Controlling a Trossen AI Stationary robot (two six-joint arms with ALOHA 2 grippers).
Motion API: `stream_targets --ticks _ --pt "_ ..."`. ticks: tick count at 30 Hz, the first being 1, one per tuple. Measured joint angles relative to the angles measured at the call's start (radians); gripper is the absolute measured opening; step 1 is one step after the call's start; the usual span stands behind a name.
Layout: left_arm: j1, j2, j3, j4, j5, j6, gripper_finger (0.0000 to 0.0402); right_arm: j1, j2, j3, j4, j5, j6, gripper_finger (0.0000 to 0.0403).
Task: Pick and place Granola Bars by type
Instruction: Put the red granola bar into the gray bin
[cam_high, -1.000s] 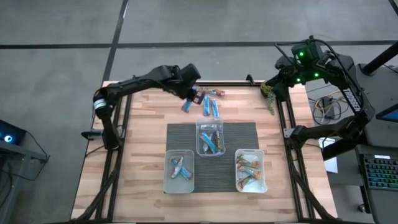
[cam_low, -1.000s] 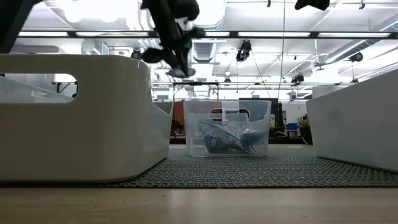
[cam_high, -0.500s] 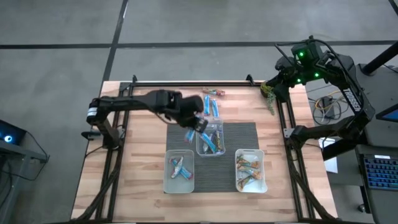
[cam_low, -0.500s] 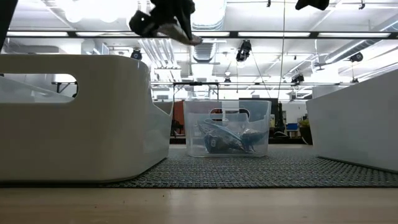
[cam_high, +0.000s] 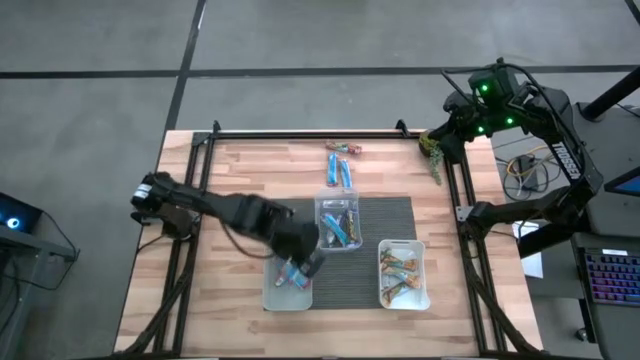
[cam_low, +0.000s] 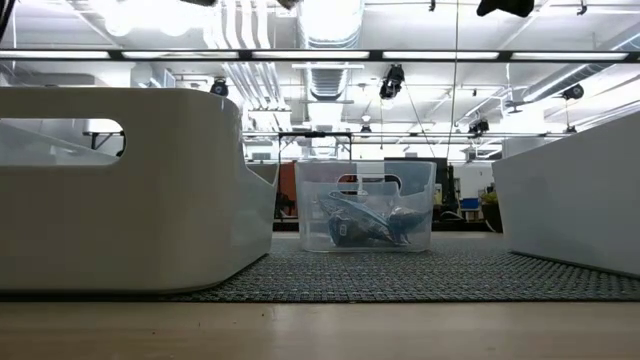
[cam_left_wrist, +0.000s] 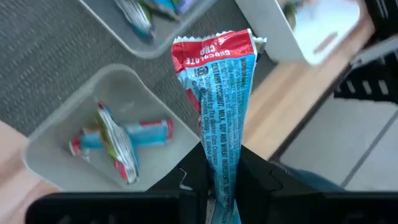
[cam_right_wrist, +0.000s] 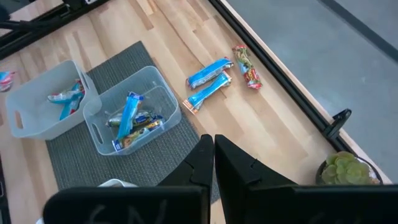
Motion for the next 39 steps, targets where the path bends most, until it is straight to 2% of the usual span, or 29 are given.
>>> stream_targets --ticks 8,16,24,33,39 --pt "-0.104 0.000 -0.057 0.000 -0.051 -0.150 0.0041 0.000 0.000 0.000 0.000 0.000 0.005 0.0008" --pt "-0.109 0.000 -0.158 0.017 -0.070 -0.439 0.0041 0.000 0.000 0.000 0.000 0.000 -0.014 0.0008" --pt "-0.109 0.000 -0.318 0.096 -0.066 -0.685 0.0041 0.000 0.000 0.000 -0.007 0.000 -0.014 0.0008" --pt "-0.109 0.000 -0.474 0.328 -0.036 -0.775 0.0041 0.000 0.000 0.000 -0.007 0.000 -0.028 0.0008" --pt "-0.109 0.001 -0.490 0.328 -0.034 -0.785 0.0041 0.000 0.000 0.000 -0.007 0.000 -0.037 0.0008"
